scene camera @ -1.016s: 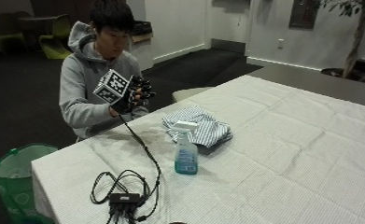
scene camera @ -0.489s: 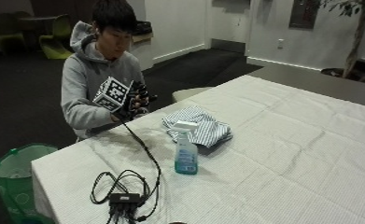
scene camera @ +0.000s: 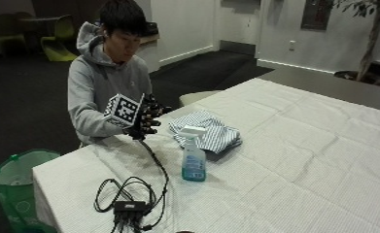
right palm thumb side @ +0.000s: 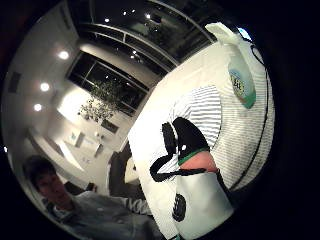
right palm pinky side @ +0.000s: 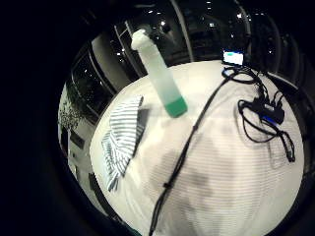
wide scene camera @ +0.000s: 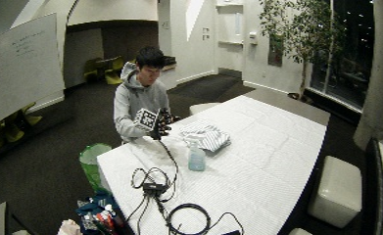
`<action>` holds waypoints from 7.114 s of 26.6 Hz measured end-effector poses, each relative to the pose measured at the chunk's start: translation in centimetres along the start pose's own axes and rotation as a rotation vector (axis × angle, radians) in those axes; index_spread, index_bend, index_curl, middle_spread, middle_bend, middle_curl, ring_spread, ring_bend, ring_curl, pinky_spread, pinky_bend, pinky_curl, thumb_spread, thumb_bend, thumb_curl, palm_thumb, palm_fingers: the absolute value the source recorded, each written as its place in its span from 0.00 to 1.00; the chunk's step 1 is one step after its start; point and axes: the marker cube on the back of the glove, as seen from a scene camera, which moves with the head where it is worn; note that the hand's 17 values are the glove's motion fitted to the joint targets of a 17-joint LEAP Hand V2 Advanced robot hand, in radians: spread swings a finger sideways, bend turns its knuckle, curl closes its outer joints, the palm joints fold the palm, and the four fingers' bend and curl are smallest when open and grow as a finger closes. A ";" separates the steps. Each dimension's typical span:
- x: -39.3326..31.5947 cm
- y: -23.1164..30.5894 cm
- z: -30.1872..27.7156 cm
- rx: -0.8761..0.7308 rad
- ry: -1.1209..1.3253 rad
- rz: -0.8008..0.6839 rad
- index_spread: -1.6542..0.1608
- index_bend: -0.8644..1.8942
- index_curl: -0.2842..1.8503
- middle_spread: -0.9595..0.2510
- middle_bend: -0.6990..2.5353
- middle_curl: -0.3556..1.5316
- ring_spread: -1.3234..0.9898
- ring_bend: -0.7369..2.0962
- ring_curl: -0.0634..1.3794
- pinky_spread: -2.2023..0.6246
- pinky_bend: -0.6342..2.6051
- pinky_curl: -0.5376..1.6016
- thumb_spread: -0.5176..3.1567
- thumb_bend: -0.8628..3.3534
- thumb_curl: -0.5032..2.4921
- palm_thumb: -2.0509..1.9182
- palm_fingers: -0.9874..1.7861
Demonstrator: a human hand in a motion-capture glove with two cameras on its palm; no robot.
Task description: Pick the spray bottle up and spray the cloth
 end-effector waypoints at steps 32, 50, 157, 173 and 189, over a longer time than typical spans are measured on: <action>6.5 -6.5 8.2 0.105 -0.398 0.405 0.73 0.35 0.19 0.80 0.29 0.36 0.58 0.39 0.23 0.85 0.37 0.41 0.41 0.20 0.30 0.71 0.34; 6.6 -8.3 9.9 0.149 -0.523 0.408 0.74 0.36 0.20 0.79 0.29 0.37 0.56 0.41 0.25 0.84 0.38 0.41 0.40 0.20 0.31 0.72 0.38; -13.7 -10.6 11.2 -0.793 0.822 -0.431 0.80 0.53 0.39 0.73 0.43 0.46 0.49 0.46 0.36 0.68 0.31 0.45 0.15 0.20 0.39 0.75 0.86; -14.2 -8.6 13.5 -0.829 0.813 -0.402 0.80 0.53 0.40 0.73 0.43 0.46 0.49 0.46 0.37 0.68 0.31 0.45 0.15 0.20 0.40 0.75 0.86; -25.7 -9.2 14.1 -0.517 -0.385 -0.195 0.80 0.52 0.40 0.73 0.43 0.46 0.49 0.46 0.37 0.68 0.31 0.45 0.15 0.20 0.40 0.75 0.86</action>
